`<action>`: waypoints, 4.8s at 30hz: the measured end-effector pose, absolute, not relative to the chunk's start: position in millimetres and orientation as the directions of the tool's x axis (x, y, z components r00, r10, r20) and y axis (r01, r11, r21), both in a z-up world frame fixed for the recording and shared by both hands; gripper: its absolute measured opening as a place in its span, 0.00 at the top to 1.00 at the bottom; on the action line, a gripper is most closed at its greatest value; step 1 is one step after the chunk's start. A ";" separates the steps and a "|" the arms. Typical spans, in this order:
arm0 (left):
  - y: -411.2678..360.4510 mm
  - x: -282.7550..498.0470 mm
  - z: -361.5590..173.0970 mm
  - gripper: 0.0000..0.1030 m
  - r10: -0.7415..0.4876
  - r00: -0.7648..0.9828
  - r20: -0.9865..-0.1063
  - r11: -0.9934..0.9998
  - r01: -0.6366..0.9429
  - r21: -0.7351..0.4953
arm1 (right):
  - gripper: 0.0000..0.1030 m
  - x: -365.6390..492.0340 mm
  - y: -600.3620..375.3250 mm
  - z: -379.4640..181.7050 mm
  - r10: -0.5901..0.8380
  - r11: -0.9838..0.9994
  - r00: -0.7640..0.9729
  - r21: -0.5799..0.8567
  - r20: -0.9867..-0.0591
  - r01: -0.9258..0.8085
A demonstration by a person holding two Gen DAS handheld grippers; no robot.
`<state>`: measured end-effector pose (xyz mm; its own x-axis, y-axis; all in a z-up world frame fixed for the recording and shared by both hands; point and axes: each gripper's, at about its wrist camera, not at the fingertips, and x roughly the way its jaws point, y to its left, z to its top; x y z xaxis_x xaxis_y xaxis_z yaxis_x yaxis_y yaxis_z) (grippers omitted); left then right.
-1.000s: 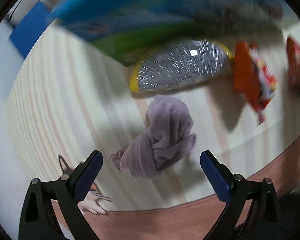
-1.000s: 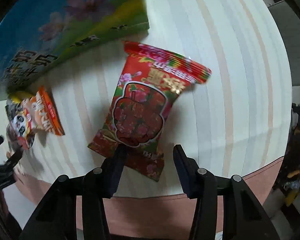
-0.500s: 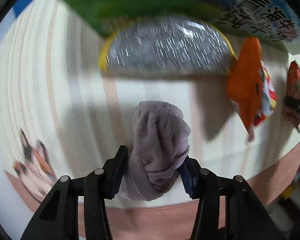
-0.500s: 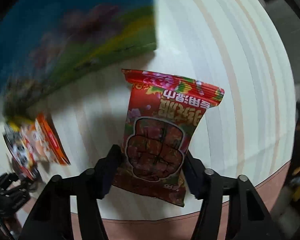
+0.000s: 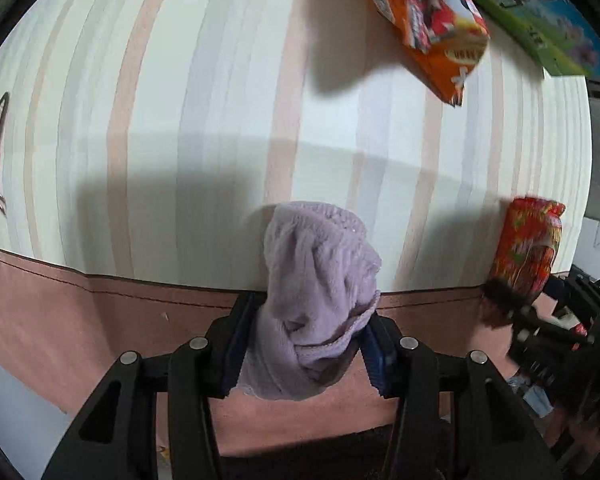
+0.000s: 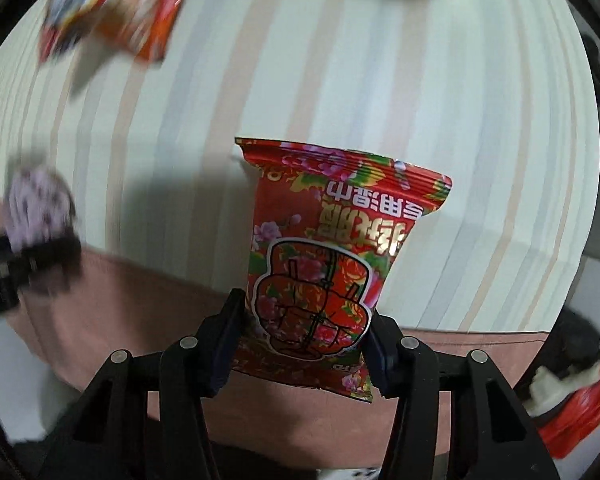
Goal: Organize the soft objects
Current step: 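Drop the lavender cloth with the left tool while the right tool drops the red bag into the box, then grasp the silver sponge with the left tool while the right tool grasps the orange panda bag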
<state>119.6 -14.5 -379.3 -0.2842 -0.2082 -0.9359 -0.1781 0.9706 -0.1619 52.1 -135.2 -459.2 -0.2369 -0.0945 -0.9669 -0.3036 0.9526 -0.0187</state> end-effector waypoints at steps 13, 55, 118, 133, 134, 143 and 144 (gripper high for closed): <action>7.7 122.6 -372.1 0.46 -0.332 -0.287 -0.899 0.936 -0.218 -0.276 | 0.31 56.6 -169.1 -438.8 0.038 0.986 -0.215 0.071 -0.976 -0.150; -17.5 168.7 -185.3 0.65 -0.258 0.052 -0.965 0.964 -0.061 -0.261 | 0.55 136.8 -185.0 -297.3 0.310 0.933 0.024 0.299 -0.951 -0.203; 84.5 187.6 -233.5 0.02 0.006 0.084 -0.996 0.961 -0.275 -0.017 | 0.00 195.8 -149.8 -353.8 0.371 0.929 0.105 0.370 -0.923 -0.025; 88.0 183.6 -311.7 0.02 -0.112 -0.003 -0.994 0.898 -0.428 -0.100 | 0.43 178.9 -101.9 -436.8 0.200 0.968 0.028 0.193 -0.979 -0.157; 83.7 186.1 -313.9 0.02 -0.121 0.003 -0.993 0.893 -0.436 -0.110 | 0.43 172.6 -106.6 -436.3 0.167 0.973 0.033 0.159 -0.985 -0.169; 51.7 194.4 -339.9 0.02 -0.098 0.106 -0.990 0.779 -0.611 -0.143 | 0.43 136.1 -175.5 -440.6 0.020 0.996 0.027 0.018 -0.999 -0.084; 46.3 194.5 -342.0 0.02 -0.091 0.126 -0.988 0.767 -0.624 -0.150 | 0.43 133.0 -180.0 -441.0 -0.002 0.996 0.030 -0.004 -1.000 -0.084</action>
